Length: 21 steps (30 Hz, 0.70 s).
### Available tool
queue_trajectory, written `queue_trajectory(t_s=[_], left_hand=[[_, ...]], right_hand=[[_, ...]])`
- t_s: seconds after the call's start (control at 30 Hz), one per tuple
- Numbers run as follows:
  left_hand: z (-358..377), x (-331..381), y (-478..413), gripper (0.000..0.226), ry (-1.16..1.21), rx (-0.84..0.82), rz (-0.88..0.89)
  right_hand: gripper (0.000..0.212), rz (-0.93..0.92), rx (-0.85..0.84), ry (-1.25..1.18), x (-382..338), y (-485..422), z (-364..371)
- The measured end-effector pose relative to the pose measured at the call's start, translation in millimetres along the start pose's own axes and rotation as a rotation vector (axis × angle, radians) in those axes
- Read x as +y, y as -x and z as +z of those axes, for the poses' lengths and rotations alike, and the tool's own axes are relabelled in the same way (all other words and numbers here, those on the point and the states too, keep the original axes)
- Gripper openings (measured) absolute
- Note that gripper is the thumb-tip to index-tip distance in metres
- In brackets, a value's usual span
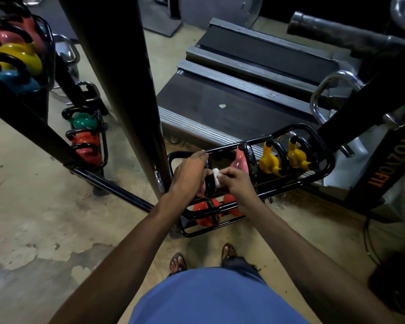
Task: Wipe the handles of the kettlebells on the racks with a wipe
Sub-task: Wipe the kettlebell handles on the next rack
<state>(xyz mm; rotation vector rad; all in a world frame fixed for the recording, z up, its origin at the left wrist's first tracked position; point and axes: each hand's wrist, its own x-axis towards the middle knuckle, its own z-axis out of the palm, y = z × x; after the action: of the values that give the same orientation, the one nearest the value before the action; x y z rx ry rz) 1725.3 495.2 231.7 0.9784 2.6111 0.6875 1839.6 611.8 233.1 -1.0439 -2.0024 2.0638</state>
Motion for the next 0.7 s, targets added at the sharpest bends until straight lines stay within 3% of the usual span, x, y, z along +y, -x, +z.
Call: queue_trajectory(t_s=[0.17,0.27,0.33,0.4,0.47,0.57,0.7], left_hand=[[1,30,14,0.049,-0.168,0.132,0.188],[12,56,13,0.049,-0.13,0.148,0.223],[20,76,11,0.052,-0.107,0.141,0.226],[28,94,7,0.057,-0.095,0.126,0.217],[37,109,4,0.061,-0.101,0.1,0.19],[55,124,2,0.059,-0.131,0.05,0.13],[79,131,3,0.057,-0.157,0.075,0.054]], right_hand=[[0.013,-0.293,0.058,0.254,-20,7,-41],[0.01,-0.607,0.194,0.567,-45,-15,-73],[0.011,-0.714,0.236,0.769,-58,-46,-92],[0.018,-0.689,0.172,0.948,-63,-75,-104],[0.027,-0.639,-0.021,1.103,-61,-93,-106],[0.022,-0.6,-0.126,1.348,-62,-112,-101],[0.027,-0.566,-0.267,1.442,-76,-142,-95]])
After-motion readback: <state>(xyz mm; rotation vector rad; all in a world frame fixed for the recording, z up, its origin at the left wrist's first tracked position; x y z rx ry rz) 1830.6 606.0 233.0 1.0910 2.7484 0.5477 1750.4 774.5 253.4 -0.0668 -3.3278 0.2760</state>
